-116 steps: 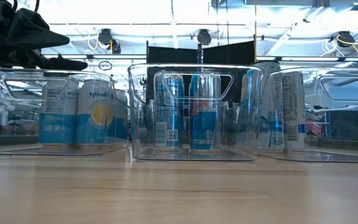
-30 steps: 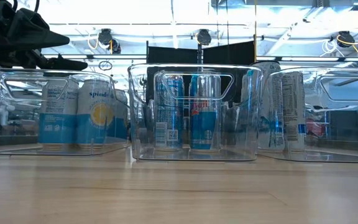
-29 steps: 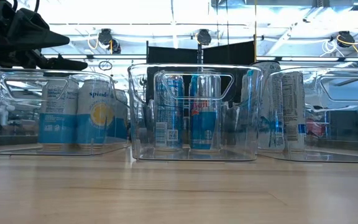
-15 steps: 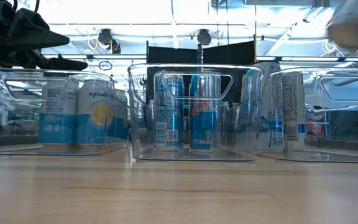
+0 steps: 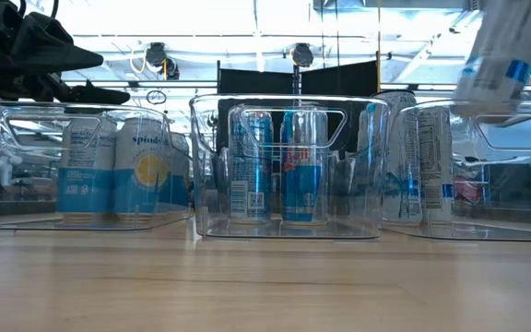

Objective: Sort soda cans
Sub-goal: Put the white-blue soda can into the right transparent bin

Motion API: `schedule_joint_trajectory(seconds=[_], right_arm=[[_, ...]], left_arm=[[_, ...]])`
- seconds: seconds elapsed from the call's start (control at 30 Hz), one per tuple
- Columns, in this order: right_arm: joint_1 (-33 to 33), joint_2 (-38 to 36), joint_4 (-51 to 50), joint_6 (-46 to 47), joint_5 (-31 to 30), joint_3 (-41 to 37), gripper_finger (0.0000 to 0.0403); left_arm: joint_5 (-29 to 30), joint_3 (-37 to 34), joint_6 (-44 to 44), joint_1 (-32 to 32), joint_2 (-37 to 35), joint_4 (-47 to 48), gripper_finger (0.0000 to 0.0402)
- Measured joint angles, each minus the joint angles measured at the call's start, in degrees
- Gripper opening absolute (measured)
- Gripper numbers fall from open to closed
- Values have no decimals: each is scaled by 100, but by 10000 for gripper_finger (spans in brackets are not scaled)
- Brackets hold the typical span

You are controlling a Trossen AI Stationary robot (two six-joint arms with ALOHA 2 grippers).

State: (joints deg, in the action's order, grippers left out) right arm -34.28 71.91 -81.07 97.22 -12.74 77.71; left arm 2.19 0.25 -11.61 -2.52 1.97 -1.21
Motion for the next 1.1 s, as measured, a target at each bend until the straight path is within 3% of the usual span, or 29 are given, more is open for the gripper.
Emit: schedule_joint_trajectory(seconds=[0.2,0.37,0.5,0.67,1.1], right_arm=[[940,152,15,-1023,556,-72,247],[1466,50,506,-1567,1118,-711,247],[1730,-67,1195,-1850,1200,-1222,247],[2192,-67,1170,-1972,1474,-1639,247],[2928,133,1646,-2510,1708,-1906,247]], left_arm=[[-2,0,0,-1,-1,0,389],[-2,0,0,-1,-1,0,389],[-1,0,1,1,1,1,389],[-2,0,2,-1,1,0,389],[-1,0,1,0,1,0,389]])
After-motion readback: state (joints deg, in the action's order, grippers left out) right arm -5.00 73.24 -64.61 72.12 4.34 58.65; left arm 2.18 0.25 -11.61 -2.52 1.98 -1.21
